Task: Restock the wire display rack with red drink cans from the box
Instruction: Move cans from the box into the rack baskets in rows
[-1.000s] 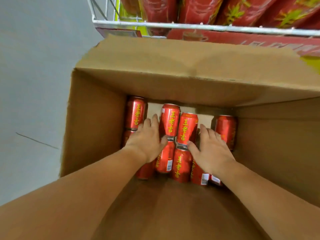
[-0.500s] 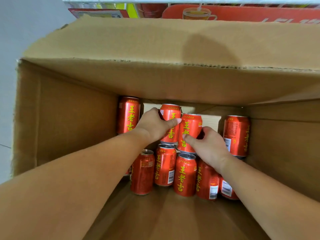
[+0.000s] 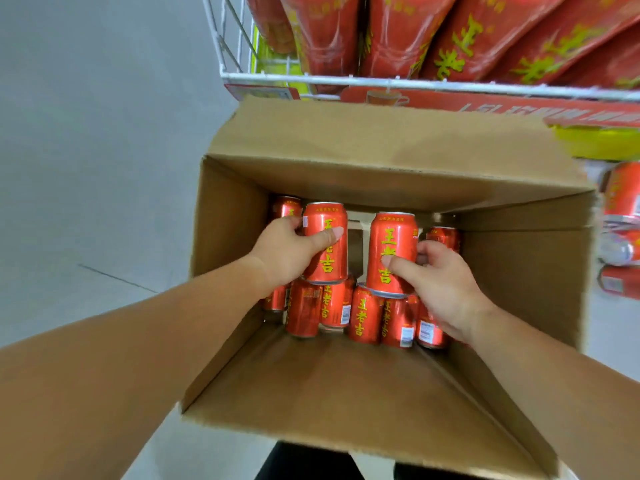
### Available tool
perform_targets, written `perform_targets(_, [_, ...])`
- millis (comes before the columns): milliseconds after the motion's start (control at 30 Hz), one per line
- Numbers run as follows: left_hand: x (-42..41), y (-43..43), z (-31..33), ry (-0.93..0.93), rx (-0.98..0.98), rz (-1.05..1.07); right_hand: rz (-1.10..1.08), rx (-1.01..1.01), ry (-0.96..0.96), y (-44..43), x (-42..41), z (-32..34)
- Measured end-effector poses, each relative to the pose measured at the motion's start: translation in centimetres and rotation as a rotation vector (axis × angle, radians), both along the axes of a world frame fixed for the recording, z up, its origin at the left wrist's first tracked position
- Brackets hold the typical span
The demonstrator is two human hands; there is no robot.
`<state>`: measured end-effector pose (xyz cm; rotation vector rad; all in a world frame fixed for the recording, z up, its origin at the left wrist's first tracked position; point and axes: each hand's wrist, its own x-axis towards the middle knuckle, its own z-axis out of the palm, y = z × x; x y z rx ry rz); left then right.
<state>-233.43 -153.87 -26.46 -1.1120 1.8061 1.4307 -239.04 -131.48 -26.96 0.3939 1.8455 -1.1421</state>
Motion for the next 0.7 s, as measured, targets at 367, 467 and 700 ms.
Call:
perform_targets(367, [-0.4, -0.2, 23.9, 0.189, -0.053, 0.021, -0.057, -0.102, 0.150, -0.3, -1.1, 21.4])
perform_targets(467, [-0.6, 0.0, 31.0, 0.254, -0.040, 0.039, -0.014, -0.132, 0.191, -0.1, -2.2, 28.6])
perform_targets(700, [-1.7, 0.8, 49.8, 0.421, -0.040, 0.126, -0.049, -0.208, 0.348, 0.1, -4.1, 47.3])
